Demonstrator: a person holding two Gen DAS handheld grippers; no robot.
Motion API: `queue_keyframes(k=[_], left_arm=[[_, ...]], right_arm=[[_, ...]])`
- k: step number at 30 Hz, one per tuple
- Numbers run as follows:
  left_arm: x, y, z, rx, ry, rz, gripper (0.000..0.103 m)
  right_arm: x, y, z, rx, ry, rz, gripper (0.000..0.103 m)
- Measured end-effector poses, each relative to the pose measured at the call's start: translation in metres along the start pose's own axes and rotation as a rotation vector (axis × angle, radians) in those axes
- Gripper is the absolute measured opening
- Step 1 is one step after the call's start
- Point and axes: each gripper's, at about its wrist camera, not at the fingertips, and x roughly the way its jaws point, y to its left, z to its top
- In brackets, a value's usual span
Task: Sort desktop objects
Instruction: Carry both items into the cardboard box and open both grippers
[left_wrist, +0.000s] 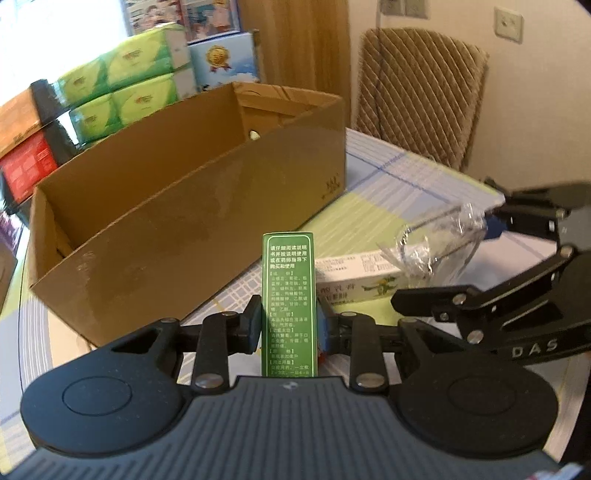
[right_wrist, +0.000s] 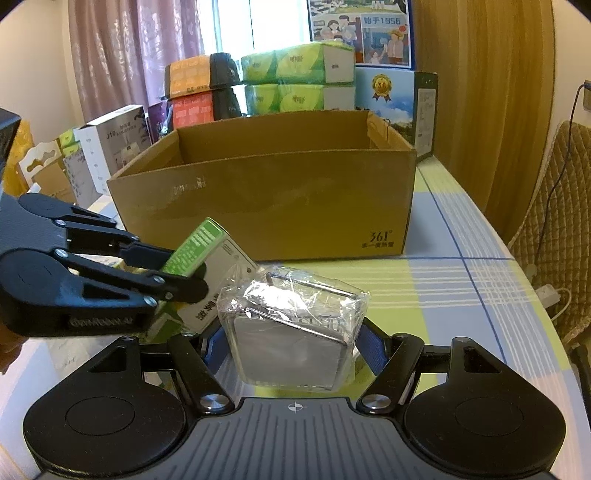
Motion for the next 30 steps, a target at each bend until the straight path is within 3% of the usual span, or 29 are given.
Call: queue_keyframes(k=[12,30], left_arm=[[-0.037,0.03,0.019,-0.274,-0.056,0.089,0.025],[-0.072,0.059,0.062,-0.366,-0.258,0.271,0.025]], right_arm=[[-0.01,0.011,0.027,-0.017,-0.091,-0.004,0.068],[-0.005,0.005,0.118,0.028,-0.28,-0.017,0.068]])
